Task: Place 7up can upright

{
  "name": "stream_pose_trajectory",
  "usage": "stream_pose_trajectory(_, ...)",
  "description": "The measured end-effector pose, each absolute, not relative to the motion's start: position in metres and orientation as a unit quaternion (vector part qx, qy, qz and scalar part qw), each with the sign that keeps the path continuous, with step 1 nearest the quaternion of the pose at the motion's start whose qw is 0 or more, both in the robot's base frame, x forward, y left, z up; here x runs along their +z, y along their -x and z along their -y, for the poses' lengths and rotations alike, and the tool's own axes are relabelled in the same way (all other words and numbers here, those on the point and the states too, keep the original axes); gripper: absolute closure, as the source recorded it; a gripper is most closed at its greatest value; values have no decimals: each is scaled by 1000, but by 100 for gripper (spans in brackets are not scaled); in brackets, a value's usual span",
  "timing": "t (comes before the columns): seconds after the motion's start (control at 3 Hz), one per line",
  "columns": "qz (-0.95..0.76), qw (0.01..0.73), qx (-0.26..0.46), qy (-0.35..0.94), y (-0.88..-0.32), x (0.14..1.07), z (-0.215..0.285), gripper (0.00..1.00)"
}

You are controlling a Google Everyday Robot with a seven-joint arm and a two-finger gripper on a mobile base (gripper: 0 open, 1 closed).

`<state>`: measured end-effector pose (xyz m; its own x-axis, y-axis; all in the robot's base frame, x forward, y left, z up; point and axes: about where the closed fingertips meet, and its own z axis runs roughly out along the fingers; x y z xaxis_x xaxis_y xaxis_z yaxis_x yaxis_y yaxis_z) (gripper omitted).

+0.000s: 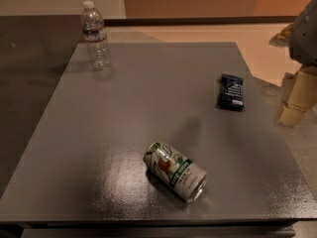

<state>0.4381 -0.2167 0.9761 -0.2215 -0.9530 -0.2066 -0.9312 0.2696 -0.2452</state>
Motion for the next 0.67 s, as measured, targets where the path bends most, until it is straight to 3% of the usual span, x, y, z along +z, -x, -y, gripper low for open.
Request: stream_pose_trajectory(0.67,-781,165,-15,602,-436,980,189,0)
